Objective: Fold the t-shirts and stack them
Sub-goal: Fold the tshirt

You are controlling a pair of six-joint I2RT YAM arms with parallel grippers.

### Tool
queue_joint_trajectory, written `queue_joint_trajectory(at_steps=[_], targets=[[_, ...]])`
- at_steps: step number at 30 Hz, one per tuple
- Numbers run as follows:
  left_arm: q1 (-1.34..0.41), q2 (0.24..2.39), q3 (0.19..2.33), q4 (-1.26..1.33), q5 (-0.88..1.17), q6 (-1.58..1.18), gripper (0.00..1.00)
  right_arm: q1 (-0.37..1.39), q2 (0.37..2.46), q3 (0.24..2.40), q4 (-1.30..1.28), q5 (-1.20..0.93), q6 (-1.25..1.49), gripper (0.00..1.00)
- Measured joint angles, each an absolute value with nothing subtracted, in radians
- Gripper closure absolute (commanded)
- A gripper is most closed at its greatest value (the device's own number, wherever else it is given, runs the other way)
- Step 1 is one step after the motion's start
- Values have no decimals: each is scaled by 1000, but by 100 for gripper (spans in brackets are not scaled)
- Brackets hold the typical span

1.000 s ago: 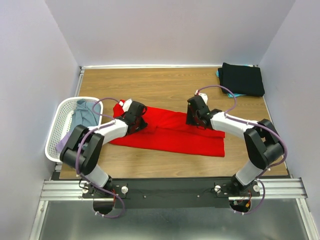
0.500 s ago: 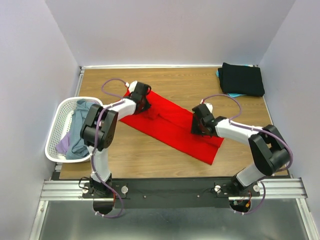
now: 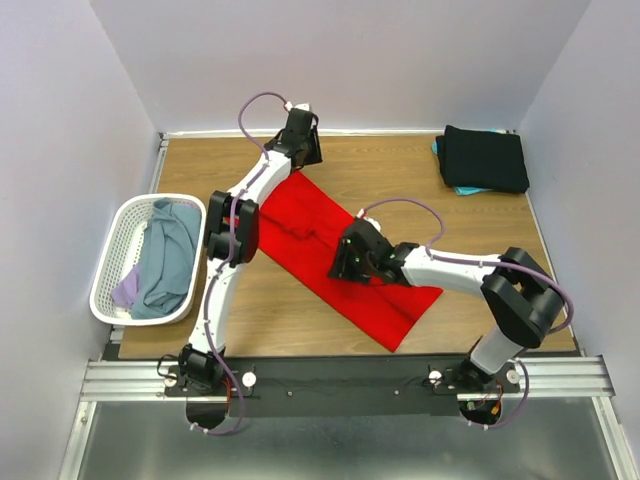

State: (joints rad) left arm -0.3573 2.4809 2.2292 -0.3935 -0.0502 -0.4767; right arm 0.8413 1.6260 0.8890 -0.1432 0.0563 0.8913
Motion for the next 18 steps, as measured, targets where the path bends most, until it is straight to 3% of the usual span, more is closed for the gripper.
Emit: queue_joint_trajectory(at_steps=[4,6,8,14,18], targets=[[-332,2382,2082,-347,-6,-464,56,840,1623,946,-132,67,875,44],[-313,2320,2017,-347,-12,-464,60,838,1607,964,-133,80,853,44],[-299,2244,1948,-338,-30,-472,72,838,1581,973,-141,100,815,42],[-291,1964,1608,-272,-120,-559,80,829,1499,974,-225,189,709,40],[-317,1921,1429,-233,-155,-620,83,816,1446,959,-297,253,646,37]])
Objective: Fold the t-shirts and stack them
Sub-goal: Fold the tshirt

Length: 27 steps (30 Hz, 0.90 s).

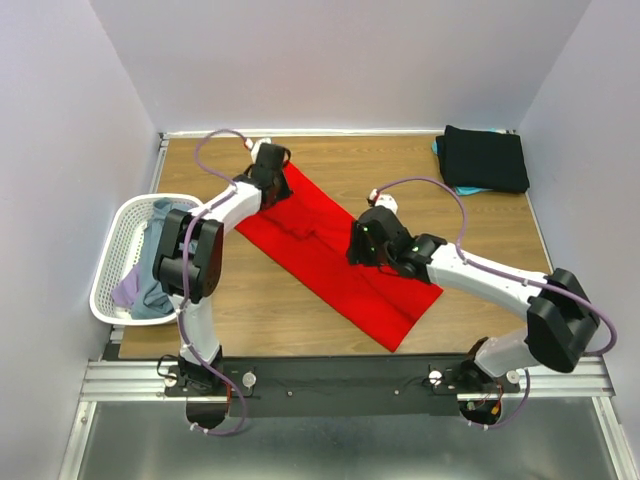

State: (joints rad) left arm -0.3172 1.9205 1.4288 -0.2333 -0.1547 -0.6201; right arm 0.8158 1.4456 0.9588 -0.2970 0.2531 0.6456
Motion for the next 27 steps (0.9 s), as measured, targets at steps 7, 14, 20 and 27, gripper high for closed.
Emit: queue_joint_trajectory(at_steps=[7,14,20,27], targets=[[-329,1977,1328,-260,-196,-707,83,796,1412,897,-365,310,574,33],[-316,2095,1504,-288,-228,-716,83,792,1471,836,-392,278,546,33],[-303,2201,1649,-329,-242,-693,83,790,1547,822,-401,191,522,33],[-281,2255,1741,-366,-238,-654,83,787,1594,873,-392,108,559,34]])
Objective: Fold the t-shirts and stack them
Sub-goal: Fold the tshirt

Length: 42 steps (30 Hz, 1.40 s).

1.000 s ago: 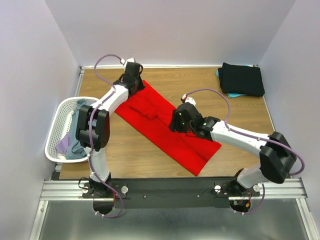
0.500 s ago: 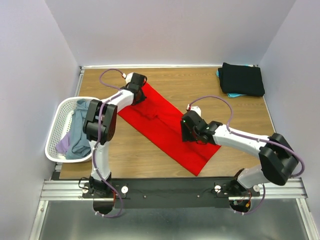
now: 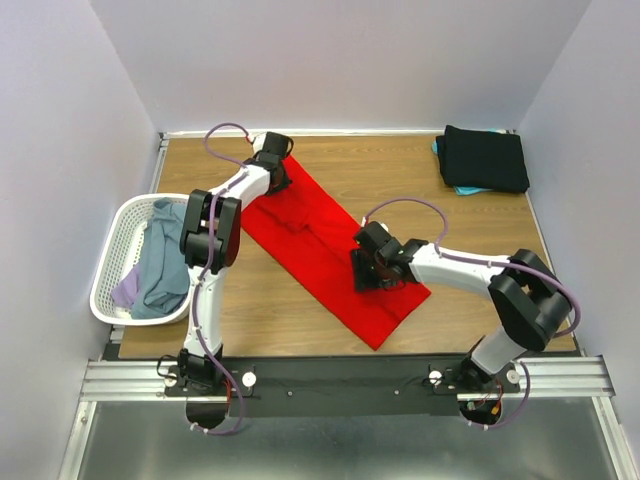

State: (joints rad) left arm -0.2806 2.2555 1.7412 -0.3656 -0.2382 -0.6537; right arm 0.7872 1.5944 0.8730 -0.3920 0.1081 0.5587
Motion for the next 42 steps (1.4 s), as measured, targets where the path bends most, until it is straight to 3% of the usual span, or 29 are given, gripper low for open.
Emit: queue_joint_trajectory(at_steps=[6,13,20,26,31,37,42], targets=[[-252,2358,1914,-404,-185,-587,81,812,1647,918,-320,16,700,33],[-246,2475,2119,-429,-60,-500,57,913,1840,1112,-231,-91,846,33],[-246,2492,2182,-404,89,-422,43,945,1993,1290,-183,-126,886,34],[-242,2476,2194,-345,166,-392,43,943,1971,1292,-180,-115,880,33],[-233,2336,2113,-305,171,-419,45,943,1798,1180,-175,-70,873,33],[-234,1945,1789,-231,78,-508,60,943,1568,1016,-175,28,845,34],[-286,1623,1392,-182,-71,-622,71,943,1541,910,-194,64,789,46]])
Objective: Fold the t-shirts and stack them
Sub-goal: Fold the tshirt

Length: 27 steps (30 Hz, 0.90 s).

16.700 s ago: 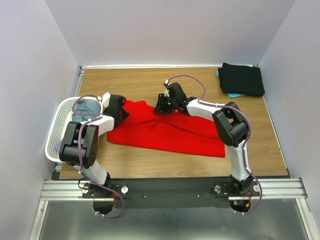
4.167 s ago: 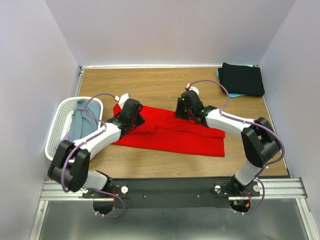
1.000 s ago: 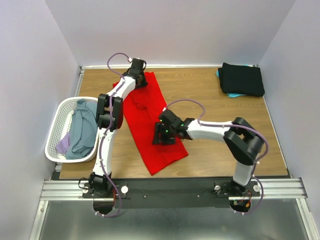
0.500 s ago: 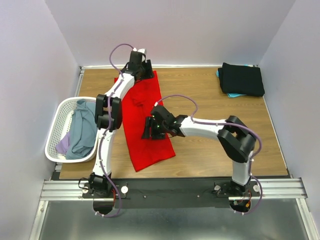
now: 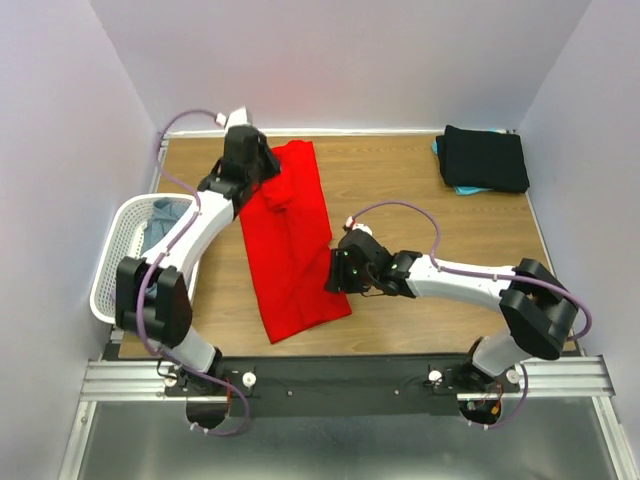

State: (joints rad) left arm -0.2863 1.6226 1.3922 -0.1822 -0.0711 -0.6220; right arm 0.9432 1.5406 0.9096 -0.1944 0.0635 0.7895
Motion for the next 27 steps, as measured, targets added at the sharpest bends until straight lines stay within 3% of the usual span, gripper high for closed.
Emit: queue_joint_trajectory(at_steps=[3,9,14,21,27], targets=[[-346,1490,1141,-188,-163,-705,71,943,1545,857,-227,70,760,52],[-467,1231,760,-282,-285,-884,73,944,1547,838,-245,85,710,55],[-538,1101,656,-340,-346,-1025,73,949,1547,838,-249,89,687,55],[-624,1081,604,-429,-360,-1151,71,967,1573,838,-257,93,675,55],[-673,1089,603,-496,-350,-1192,71,981,1599,836,-261,97,669,79]])
